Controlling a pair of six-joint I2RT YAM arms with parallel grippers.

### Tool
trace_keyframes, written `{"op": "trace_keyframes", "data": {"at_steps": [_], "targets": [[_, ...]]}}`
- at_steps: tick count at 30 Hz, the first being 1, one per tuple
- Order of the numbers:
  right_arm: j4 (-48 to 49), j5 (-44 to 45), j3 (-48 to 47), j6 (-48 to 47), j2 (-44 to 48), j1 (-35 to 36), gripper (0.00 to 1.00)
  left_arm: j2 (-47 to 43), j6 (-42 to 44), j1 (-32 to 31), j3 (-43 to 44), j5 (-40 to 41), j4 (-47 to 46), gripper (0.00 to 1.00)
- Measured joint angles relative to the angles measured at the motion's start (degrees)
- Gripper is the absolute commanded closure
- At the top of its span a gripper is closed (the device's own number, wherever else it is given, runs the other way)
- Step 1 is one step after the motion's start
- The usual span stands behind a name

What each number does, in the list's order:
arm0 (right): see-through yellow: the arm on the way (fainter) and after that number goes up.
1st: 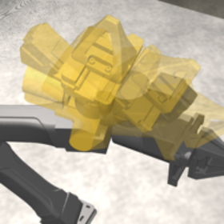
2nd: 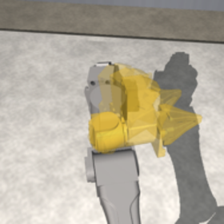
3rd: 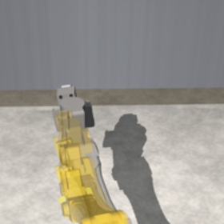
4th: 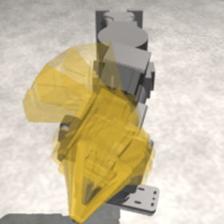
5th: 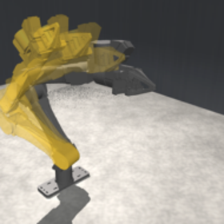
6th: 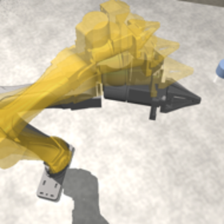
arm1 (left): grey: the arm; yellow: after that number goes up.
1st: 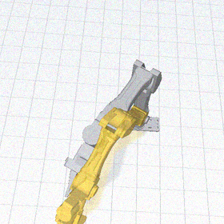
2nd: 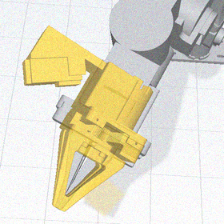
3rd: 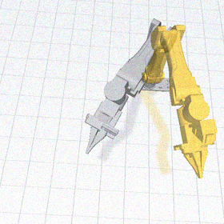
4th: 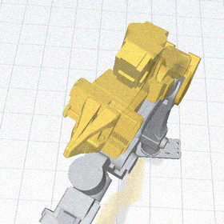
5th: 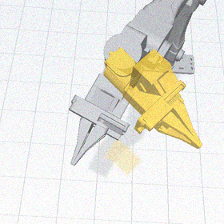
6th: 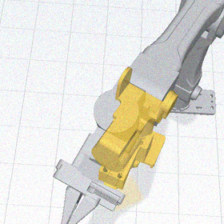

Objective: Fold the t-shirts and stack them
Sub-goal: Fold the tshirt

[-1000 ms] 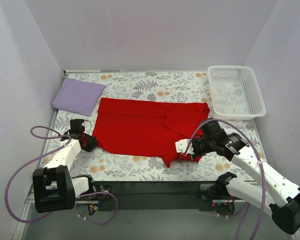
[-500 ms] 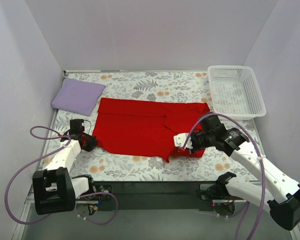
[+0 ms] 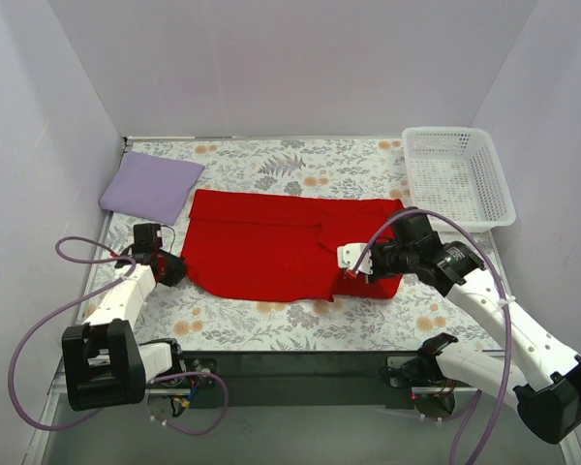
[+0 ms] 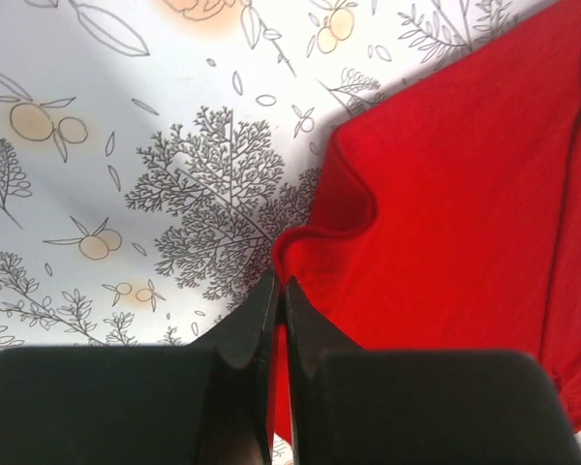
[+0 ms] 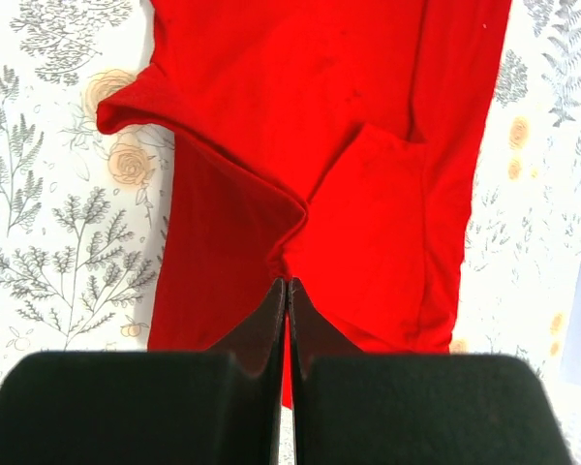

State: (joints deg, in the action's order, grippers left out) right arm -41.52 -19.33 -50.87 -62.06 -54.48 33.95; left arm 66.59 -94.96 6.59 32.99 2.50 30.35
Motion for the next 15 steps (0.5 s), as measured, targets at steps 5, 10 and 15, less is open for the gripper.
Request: {"op": "trace_keyframes", "data": {"at_steps": [5, 10, 15], "targets": [[1.38, 0.37, -0.92, 0.46, -0.76, -0.98, 0.99, 1.46, 0.33, 0.00, 1.81, 0.09, 0.02, 1.00], [2.60, 0.98, -1.49, 0.72, -1.53, -2.47, 0.99, 2.54, 0.74, 0.00, 2.97, 0.74, 0.11, 1.00], [3.76, 1.18, -1.99, 0.92, -2.49, -4.57, 0.99, 2.08, 0.66, 0.00, 3.50, 1.66, 1.53, 1.00]]}}
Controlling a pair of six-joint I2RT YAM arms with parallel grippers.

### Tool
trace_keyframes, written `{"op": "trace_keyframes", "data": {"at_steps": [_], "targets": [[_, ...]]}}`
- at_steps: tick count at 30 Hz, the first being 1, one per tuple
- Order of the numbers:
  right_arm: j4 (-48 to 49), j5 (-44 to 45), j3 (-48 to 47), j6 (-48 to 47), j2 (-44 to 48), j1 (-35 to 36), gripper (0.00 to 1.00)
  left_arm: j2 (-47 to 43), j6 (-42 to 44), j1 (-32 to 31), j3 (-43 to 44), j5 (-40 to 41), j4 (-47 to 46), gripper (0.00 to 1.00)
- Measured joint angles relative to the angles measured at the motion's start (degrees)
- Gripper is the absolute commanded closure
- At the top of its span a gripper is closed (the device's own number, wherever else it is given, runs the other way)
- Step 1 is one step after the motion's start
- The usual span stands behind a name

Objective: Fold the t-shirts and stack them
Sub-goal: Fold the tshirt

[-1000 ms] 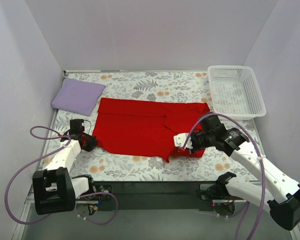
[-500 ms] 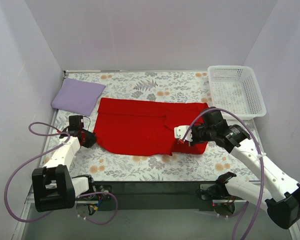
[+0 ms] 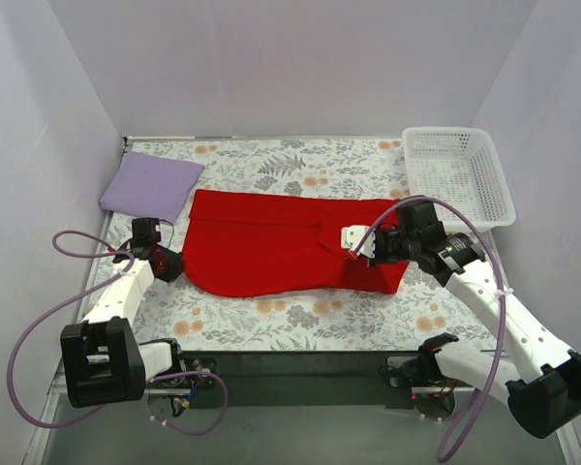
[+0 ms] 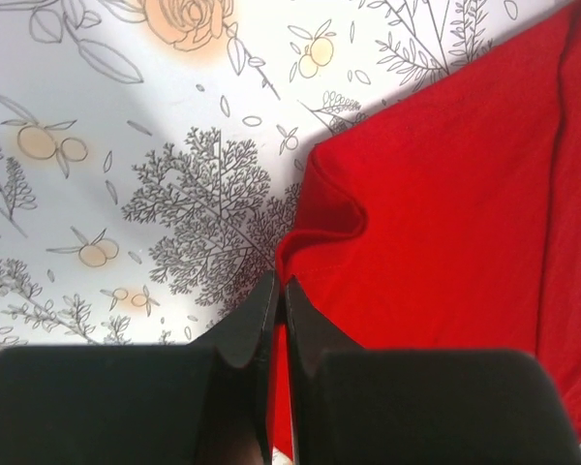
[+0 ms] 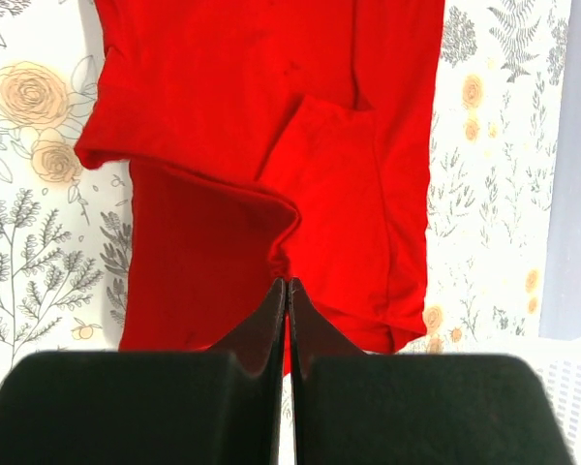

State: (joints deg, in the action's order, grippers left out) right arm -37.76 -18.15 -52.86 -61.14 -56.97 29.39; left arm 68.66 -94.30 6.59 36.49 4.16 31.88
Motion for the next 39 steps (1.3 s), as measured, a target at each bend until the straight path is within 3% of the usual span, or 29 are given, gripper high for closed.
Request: {"op": "trace_keyframes", "data": {"at_steps": [11, 39], "targets": [[1.57, -2.73, -1.03, -0.04, -2.38, -3.54, 0.99, -11.45, -2.71, 0.00, -3.26, -0.24, 4.39, 1.00], [6.47, -8.00, -2.86, 1.03, -6.91, -11.56, 0.99, -2.14, -4.98, 1.92, -1.81, 3.08, 6.25, 1.00]]}}
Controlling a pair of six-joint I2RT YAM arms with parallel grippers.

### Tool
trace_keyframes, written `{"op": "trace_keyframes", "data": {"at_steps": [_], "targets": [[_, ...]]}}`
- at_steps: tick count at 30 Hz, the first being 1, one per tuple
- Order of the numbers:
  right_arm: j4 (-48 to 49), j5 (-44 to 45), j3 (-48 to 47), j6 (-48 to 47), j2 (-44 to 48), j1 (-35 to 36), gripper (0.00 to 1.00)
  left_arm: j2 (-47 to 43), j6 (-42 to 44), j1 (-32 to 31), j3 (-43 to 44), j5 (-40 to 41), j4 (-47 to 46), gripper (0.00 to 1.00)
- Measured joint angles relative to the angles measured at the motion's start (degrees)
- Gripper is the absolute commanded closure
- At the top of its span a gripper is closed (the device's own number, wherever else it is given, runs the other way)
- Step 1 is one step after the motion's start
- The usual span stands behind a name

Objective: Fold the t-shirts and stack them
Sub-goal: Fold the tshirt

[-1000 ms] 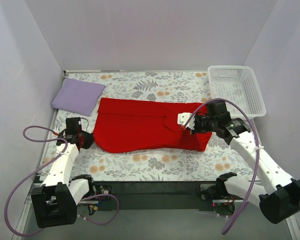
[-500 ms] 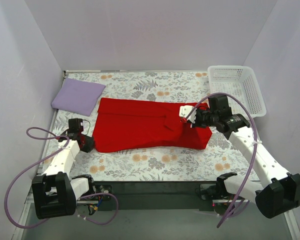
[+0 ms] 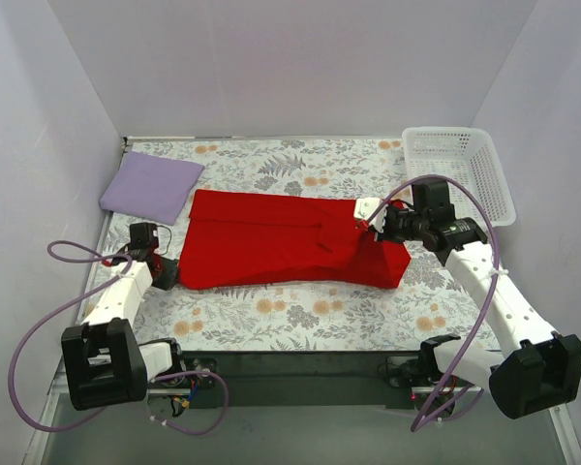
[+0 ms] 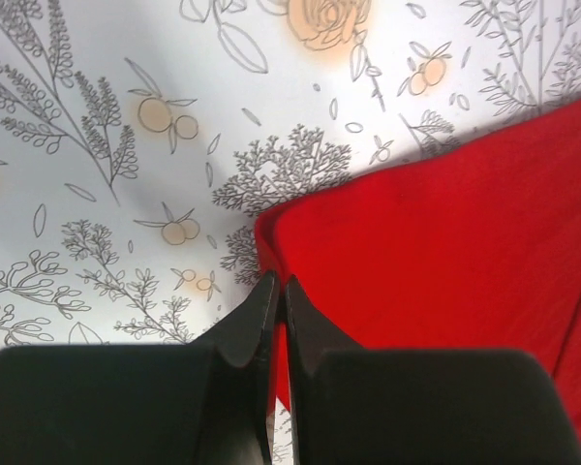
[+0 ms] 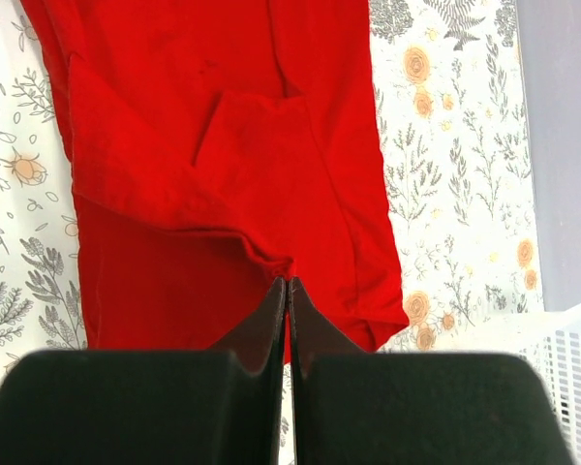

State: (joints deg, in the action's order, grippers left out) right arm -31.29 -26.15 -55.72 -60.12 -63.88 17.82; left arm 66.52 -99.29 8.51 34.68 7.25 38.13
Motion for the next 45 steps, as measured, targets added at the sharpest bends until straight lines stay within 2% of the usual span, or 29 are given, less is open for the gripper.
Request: {"op": "trace_keyframes", "data": {"at_steps": [33, 45], "targets": [[2.95, -3.23, -1.57, 0.00, -4.63, -6.21, 0.99, 8.74, 0.55, 0.00, 7.58, -0.79, -1.55, 1.00], [4.17, -3.89, -2.60, 0.00, -7.63, -7.32, 0.99, 14.99, 1.95, 0.00, 11.21, -2.34, -3.80, 1.00]]}}
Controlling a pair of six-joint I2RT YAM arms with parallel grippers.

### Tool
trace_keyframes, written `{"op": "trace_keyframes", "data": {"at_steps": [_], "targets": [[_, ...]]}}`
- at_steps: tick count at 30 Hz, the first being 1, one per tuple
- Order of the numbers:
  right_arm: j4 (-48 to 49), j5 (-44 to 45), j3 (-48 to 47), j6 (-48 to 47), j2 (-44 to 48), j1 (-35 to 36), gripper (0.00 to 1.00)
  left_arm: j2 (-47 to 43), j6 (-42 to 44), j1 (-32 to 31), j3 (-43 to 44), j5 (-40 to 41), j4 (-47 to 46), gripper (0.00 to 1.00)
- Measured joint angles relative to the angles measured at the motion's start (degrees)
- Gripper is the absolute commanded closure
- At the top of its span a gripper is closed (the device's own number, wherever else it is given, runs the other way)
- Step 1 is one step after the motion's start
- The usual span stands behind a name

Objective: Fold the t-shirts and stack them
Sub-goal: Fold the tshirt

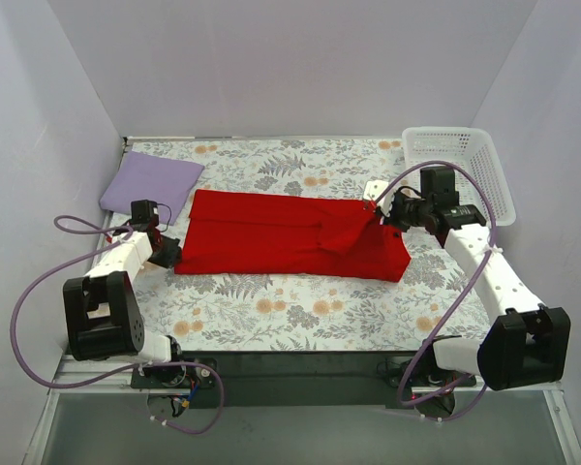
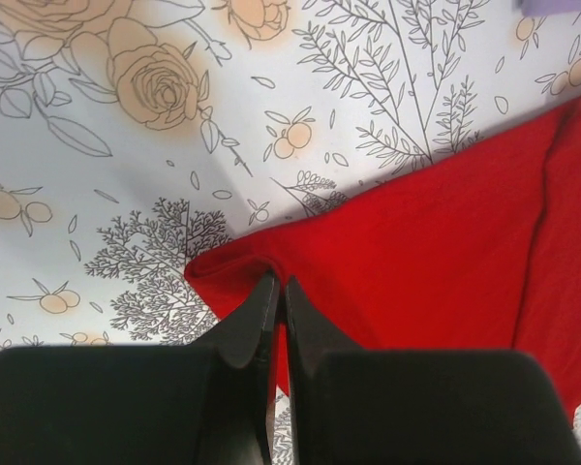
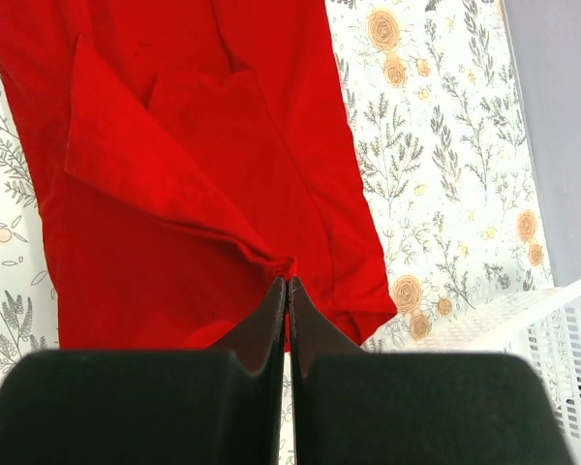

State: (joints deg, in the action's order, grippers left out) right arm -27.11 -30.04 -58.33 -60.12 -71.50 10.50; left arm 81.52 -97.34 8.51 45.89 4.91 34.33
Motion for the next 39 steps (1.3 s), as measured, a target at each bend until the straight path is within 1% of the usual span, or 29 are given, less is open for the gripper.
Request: {"op": "trace_keyframes", "data": {"at_steps": [24, 39], "targets": [[0.63, -0.26, 0.00, 0.02, -1.16, -2.54, 0.99, 10.40, 5.14, 0.00, 8.31, -3.17, -1.62, 1.00], [1.16, -0.57, 0.02, 0.24, -3.89, -2.62, 0.99, 12.87, 8.26, 0.00, 10.80, -6.12, -2.58, 1.00]]}}
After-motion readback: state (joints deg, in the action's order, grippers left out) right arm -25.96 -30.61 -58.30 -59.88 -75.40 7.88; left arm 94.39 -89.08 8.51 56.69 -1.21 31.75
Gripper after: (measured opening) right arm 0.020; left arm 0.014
